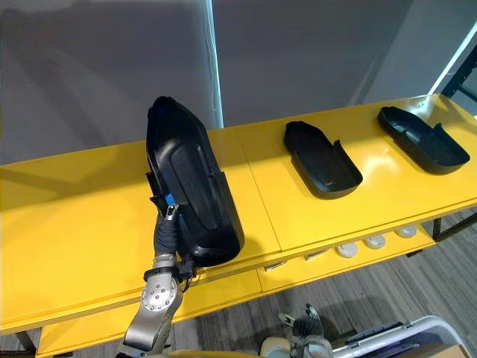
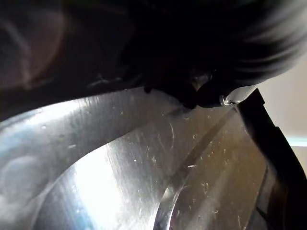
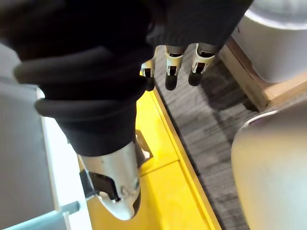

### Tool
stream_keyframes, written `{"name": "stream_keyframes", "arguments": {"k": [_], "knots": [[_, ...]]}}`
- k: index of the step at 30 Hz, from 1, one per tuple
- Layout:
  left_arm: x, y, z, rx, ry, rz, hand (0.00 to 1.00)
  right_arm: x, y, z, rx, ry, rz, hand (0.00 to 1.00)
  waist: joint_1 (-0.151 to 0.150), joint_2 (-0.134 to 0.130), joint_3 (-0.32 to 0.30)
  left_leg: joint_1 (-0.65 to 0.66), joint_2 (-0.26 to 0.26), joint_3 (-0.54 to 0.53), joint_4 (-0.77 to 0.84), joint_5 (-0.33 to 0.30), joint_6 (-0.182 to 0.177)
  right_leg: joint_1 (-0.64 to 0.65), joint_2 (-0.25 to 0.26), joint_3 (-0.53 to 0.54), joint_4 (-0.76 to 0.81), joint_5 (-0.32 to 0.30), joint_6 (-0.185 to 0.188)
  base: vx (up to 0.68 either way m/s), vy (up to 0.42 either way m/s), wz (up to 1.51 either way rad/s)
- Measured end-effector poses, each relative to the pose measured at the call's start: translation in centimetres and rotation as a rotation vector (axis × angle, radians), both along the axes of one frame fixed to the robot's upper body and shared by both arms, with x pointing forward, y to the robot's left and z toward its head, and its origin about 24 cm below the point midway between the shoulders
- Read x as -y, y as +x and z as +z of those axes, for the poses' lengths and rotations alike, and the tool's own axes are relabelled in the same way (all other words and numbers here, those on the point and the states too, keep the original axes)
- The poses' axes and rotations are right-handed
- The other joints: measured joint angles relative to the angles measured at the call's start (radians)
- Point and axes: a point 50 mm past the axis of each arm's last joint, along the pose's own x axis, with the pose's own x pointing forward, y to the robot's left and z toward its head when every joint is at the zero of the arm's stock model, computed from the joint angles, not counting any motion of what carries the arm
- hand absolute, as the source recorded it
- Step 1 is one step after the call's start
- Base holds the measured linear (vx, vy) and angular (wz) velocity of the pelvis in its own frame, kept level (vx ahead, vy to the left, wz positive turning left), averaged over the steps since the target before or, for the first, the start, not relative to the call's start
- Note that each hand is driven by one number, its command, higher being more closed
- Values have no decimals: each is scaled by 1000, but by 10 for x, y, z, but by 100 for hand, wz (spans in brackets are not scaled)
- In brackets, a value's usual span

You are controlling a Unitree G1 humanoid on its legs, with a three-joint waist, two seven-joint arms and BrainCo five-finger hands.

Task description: Walk over and take plastic housings, then place them on the shelf

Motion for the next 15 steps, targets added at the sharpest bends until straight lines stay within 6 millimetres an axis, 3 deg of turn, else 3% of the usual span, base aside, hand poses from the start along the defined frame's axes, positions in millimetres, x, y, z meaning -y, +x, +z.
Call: {"name": "stream_keyframes", "arguments": {"k": [5, 8, 9, 10, 12, 13, 15], "knots": [[-3, 0, 1, 4, 2, 13, 100, -4, -3, -1, -5, 8, 0, 0, 14, -9, -7, -13, -5, -47, -14, 28, 19, 33, -4, -62, -36, 19, -6, -22, -22, 39], [-4, 1, 7, 26, -3, 16, 100, -3, -5, -1, -3, 6, -3, 0, 21, -20, -1, -61, -19, -67, -15, 58, 14, 33, -32, -151, -39, 20, -6, -112, -20, 95], [-5, 1, 12, 51, -7, 21, 100, -4, -5, -1, 0, 9, -9, 0, 14, -19, 4, -91, 14, 62, 2, 36, 35, 28, -39, -201, -44, 20, -7, -161, 16, 125], [-4, 3, 16, 70, -9, 19, 100, 1, -3, -1, 2, -7, -5, 0, -2, -4, 6, -125, 83, 236, 52, 13, 65, 17, -41, -245, -34, 19, -8, -164, 34, 118], [-5, 4, 17, 76, -9, 22, 100, 4, -2, -3, -20, -17, 0, 0, -3, 2, 5, -156, 163, 356, 133, -10, 100, -14, -67, -260, 1, 9, -5, -127, 102, 62], [-8, 4, 16, 72, -9, 30, 100, 5, -1, -4, -31, -24, -6, 0, -8, -7, 9, -195, 212, 334, 262, -44, 102, -45, -104, -251, 49, -13, 5, -131, 218, 23], [-9, 3, 15, 64, -9, 29, 100, 8, -3, -4, -39, -31, -10, 0, -14, -11, 10, -208, 252, 291, 353, -72, 85, -62, -139, -238, 91, -25, 24, -125, 319, 6]]}}
